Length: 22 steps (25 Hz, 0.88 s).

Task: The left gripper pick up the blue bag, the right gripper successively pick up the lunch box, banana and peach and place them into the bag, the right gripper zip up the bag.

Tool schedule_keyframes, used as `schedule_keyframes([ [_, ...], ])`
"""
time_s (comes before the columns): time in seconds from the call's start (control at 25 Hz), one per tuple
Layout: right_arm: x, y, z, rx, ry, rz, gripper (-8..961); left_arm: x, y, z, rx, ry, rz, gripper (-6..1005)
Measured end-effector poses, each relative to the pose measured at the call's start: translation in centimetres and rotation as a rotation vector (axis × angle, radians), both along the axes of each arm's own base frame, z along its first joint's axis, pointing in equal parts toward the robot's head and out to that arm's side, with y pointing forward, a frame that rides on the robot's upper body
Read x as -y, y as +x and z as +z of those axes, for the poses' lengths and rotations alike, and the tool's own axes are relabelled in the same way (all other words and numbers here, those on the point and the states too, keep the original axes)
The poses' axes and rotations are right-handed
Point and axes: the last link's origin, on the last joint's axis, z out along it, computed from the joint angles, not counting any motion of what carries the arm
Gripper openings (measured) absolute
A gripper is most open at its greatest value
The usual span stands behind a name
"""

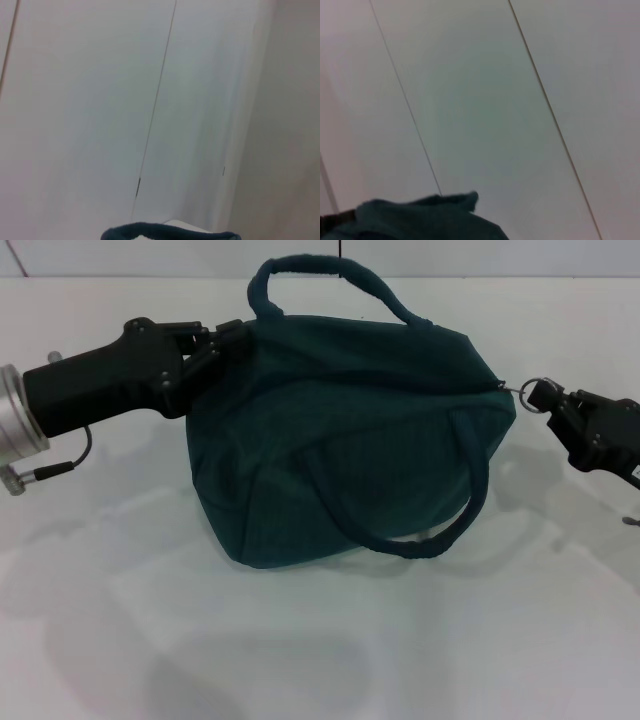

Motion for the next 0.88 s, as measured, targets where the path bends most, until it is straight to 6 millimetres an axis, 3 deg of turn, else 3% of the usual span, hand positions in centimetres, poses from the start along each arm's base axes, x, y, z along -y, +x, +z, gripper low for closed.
schedule_keyframes([
  [0.88,-0.1,0.4,-1.2,0.058,-0.044,-0.03,10,-0.3,0.0,0.6,0.037,0.028,0.028,55],
])
